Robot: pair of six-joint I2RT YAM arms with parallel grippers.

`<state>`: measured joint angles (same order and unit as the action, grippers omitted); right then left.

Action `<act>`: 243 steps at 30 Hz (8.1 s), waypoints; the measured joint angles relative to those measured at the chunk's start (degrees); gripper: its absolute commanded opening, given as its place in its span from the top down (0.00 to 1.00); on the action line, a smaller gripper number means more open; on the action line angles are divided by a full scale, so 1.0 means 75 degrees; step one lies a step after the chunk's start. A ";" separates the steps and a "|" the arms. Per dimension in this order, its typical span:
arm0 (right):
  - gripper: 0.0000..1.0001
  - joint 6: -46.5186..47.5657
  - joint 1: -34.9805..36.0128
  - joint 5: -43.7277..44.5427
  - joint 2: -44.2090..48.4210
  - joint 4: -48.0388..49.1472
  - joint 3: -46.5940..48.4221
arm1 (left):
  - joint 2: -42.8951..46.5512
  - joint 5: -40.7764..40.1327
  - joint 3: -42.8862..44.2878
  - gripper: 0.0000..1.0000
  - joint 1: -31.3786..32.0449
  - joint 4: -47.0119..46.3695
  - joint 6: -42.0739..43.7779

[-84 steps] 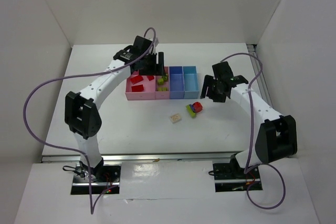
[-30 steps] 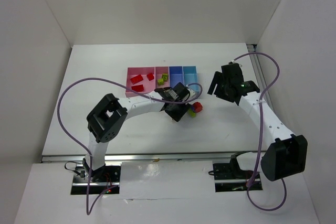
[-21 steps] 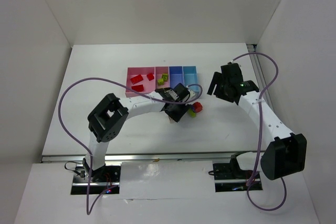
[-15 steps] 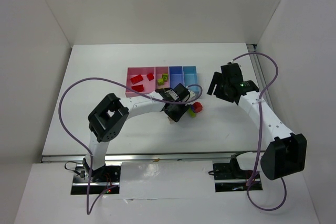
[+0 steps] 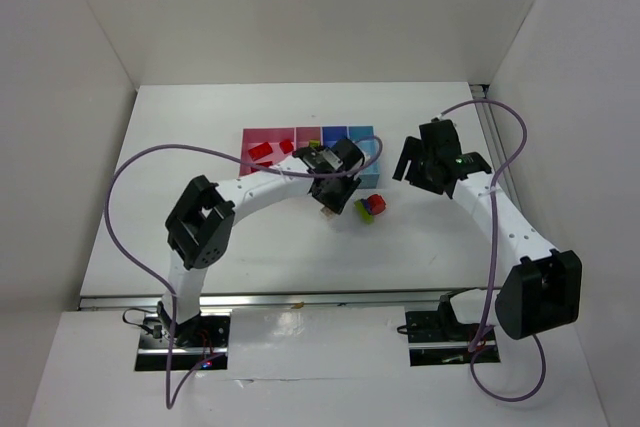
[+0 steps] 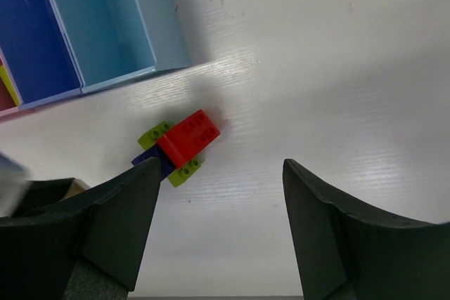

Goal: Sort the legos into containers by color

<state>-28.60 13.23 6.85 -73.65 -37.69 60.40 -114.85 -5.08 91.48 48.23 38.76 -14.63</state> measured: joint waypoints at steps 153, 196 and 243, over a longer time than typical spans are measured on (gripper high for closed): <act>0.74 -0.1673 0.1180 -0.1635 0.1134 0.0082 0.0414 | 0.1687 0.5135 0.0895 0.09 -0.0755 -0.1061 -0.0073; 0.75 -0.1941 0.1116 -0.0396 0.1443 -0.0125 0.1218 | 0.1550 0.5557 -0.0880 1.00 -0.1982 -0.1580 -0.0294; 0.76 -0.1460 -0.0143 -0.2833 -0.0233 0.0720 0.1501 | 0.1798 0.5750 0.0895 0.16 -0.2480 -0.1390 -0.1005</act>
<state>-39.55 12.16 -14.39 -75.40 -32.29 71.66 -101.36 38.04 98.19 29.63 28.34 -22.17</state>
